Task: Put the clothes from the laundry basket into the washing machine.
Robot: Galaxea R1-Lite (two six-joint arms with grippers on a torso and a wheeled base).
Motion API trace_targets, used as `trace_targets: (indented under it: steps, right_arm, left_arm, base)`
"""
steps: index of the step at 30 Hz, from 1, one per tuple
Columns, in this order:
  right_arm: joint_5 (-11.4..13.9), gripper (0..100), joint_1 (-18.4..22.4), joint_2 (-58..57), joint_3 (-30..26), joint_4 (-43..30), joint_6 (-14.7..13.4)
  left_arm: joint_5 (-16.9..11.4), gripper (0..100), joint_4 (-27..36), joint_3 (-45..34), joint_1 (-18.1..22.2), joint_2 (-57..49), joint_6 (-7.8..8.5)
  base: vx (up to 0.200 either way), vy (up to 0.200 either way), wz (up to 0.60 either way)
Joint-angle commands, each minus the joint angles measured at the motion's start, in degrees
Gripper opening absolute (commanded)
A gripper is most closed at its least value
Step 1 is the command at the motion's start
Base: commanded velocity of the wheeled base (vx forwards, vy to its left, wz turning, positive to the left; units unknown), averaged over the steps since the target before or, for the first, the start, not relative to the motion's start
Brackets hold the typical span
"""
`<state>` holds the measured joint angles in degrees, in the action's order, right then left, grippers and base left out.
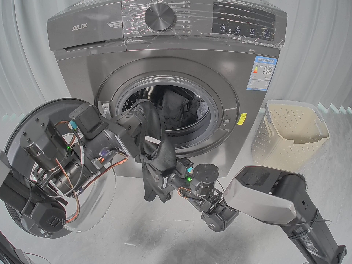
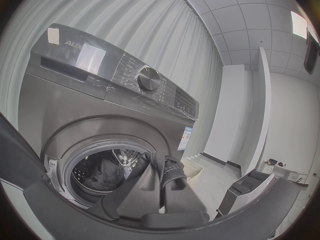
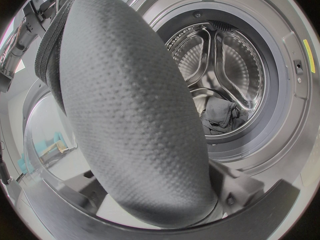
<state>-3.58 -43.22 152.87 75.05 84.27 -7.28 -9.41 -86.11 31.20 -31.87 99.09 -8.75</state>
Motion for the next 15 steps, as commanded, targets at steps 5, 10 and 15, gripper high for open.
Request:
trace_targets:
  steps: [5,10,15]
  right_arm:
    - [-0.02,0,0.5,-4.51,-2.97,0.45,-0.63]
    - [-0.11,0,1.2,-10.49,-9.83,0.45,-0.81]
    - [-2.92,0,2.52,-15.41,-17.21,0.37,-1.07]
  left_arm:
    - [0.09,0,0.33,-0.35,1.1,0.41,-0.04]
    - [0.18,0,0.86,-0.87,3.48,1.02,0.14]
    - [0.01,0,1.74,-2.46,6.2,3.13,0.75]
  base:
    - [0.0,0.0,0.0]
    - [0.0,0.0,0.0]
    - [0.0,0.0,0.0]
